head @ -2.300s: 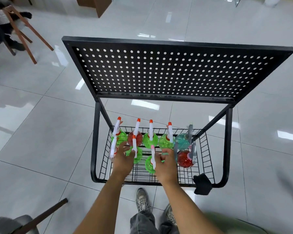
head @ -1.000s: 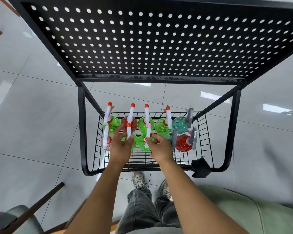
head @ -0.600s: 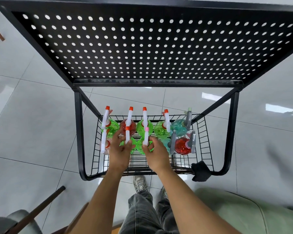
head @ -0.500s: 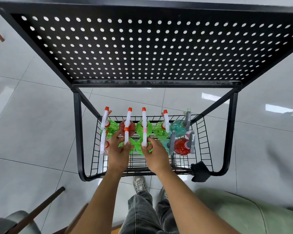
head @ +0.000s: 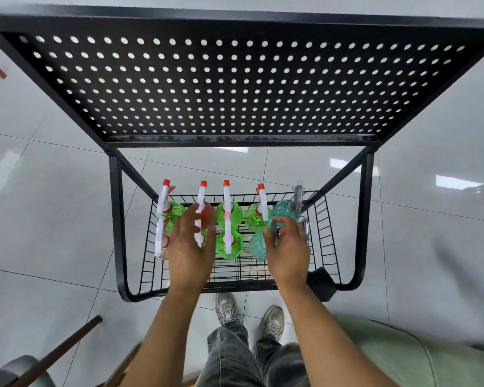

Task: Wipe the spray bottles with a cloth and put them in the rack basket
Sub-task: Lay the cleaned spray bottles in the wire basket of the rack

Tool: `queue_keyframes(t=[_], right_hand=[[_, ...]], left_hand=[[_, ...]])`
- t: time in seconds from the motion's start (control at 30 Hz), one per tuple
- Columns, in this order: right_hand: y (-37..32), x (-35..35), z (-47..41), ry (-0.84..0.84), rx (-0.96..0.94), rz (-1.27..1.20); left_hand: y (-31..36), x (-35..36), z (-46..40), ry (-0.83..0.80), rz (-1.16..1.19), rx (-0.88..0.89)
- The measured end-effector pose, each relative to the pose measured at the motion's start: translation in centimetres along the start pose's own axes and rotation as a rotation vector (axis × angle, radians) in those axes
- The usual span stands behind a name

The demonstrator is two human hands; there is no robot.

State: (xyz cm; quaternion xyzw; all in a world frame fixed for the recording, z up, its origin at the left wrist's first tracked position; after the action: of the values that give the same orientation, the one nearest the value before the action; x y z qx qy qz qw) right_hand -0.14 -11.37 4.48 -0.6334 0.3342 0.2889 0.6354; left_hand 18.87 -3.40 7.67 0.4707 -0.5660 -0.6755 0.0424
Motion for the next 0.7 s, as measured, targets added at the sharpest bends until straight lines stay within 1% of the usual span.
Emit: queue_keyframes(t=[0.1, 0.17, 0.3, 0.4, 0.47, 0.53, 0.63, 0.7], right_hand=[[1.0, 0.3, 0.2, -0.127, 0.004, 0.088], [1.4, 0.4, 0.4, -0.184, -0.009, 0.125], [2.0, 0.5, 0.6, -0.238, -0.03, 0.183], [2.1, 0.5, 0.5, -0.271, -0.028, 0.151], [2.1, 0.4, 0.5, -0.281, -0.027, 0.138], [2.3, -0.1, 0.5, -0.211, -0.033, 0.123], [2.5, -1.9, 0.3, 0.044, -0.006, -0.039], [3.1, -3.1, -0.2, 0.168, 0.051, -0.122]], left_hand=[[1.7, 2.2, 1.1, -0.1, 0.005, 0.082], [2.1, 3.5, 1.7, -0.135, 0.007, 0.081], [3.1, 5.7, 0.6, -0.194, 0.007, 0.178], [4.7, 7.2, -1.6, -0.232, -0.014, 0.17], [5.4, 8.4, -3.1, -0.289, -0.046, 0.142], [5.8, 9.7, -4.4, -0.361, -0.084, 0.086], [5.9, 11.4, -5.8, -0.463, -0.146, 0.016], [5.8, 12.2, -6.2, -0.514, -0.174, -0.008]])
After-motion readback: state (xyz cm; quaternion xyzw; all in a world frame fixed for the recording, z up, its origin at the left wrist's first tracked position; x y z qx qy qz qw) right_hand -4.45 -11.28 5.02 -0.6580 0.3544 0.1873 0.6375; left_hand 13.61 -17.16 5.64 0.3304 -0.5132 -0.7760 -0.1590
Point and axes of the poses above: each hand's wrist, its own z-axis away from the middle knuckle, its own x-axis out of the palm, y = z × x, the point moved 1 cm from there along -z, towards the middle knuckle, and after that the axes turned 6 degrees about y, right-handed, at the moved point
